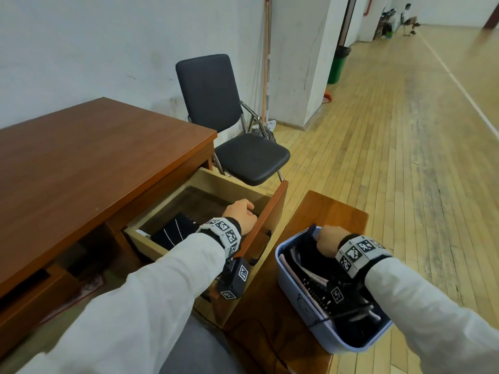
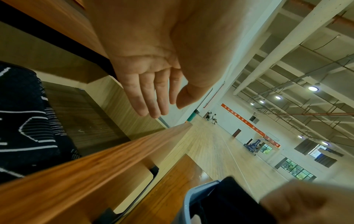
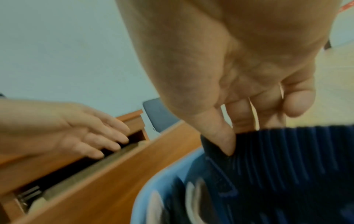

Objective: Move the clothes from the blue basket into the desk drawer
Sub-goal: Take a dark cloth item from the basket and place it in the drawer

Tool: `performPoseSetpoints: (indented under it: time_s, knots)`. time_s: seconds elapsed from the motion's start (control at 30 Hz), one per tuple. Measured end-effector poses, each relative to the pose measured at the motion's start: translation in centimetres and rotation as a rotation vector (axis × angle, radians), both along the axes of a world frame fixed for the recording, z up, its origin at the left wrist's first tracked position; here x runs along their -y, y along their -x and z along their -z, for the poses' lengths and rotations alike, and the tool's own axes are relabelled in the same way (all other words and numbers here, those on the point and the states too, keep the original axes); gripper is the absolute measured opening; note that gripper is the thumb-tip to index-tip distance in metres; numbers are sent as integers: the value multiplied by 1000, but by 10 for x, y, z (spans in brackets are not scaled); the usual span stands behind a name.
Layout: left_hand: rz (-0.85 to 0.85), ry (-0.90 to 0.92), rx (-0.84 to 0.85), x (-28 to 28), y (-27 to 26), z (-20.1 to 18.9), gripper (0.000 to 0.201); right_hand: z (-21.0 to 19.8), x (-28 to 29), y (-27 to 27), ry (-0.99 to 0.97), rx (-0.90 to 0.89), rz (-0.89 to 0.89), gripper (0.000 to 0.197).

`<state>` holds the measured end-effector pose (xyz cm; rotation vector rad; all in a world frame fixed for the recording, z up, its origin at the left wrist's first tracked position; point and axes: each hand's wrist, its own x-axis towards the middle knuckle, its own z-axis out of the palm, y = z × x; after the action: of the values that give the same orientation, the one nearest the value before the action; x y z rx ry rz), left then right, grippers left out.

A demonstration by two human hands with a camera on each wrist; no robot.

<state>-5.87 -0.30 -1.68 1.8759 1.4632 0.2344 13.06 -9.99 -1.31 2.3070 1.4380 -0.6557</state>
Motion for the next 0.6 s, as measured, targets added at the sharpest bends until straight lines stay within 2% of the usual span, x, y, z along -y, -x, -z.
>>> performPoseSetpoints:
  time_s: [0.17, 0.27, 0.37, 0.43, 0.6]
  knots:
    - [-29, 61, 72, -1, -1, -5, 40, -41, -14, 13, -368, -162, 12, 36]
    - [-126, 260, 248, -6, 0, -10, 57, -58, -22, 29, -530, -275, -18, 29]
    - [-245, 506, 434, -12, 7, -13, 75, -66, -33, 45, -606, -393, -63, 38]
    - [-278, 606, 543, -16, 15, -15, 83, -69, -39, 55, -651, -487, -78, 38]
    - [-291, 596, 692, -36, 43, -11, 76, -70, -52, 70, -665, -560, -84, 32]
